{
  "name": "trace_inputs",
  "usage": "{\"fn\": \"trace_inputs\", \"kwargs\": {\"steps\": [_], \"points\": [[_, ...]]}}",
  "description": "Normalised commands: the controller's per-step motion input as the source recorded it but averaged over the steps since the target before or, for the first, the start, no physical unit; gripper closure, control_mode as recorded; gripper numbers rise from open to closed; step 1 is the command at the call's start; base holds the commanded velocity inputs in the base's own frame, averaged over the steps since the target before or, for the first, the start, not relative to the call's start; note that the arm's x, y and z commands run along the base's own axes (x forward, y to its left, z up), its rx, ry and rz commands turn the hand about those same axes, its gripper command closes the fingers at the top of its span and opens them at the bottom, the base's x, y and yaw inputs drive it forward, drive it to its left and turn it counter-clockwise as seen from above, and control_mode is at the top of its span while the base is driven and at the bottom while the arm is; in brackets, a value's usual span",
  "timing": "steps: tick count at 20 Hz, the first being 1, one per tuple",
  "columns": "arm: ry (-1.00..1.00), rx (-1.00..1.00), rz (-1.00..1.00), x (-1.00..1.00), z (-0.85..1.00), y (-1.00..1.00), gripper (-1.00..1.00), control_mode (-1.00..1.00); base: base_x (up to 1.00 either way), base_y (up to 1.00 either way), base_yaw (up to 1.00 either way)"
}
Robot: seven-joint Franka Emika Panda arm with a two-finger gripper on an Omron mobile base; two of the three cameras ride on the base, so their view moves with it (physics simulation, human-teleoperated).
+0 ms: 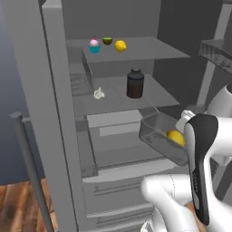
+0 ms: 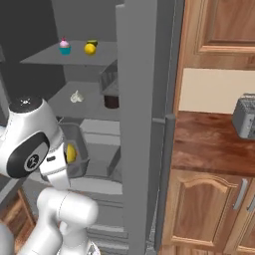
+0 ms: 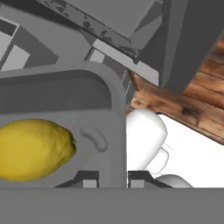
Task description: Place the tupperware on the top shelf of the fridge. Make space for the tupperware among the existing items by rearranging them on the shelves if needed. Close the fridge door when finished.
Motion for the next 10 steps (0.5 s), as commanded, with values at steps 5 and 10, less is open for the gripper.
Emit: {"fn": "trace_inputs", "kwargs": {"steps": [5,10], "points": [[0.0,0.0,0.0,0.0,0.0,0.0,1.0,1.0,0.68,0.16,-0.29],[0.0,0.0,0.0,0.0,0.0,0.0,1.0,1.0,0.31,0.32,-0.17]]}}
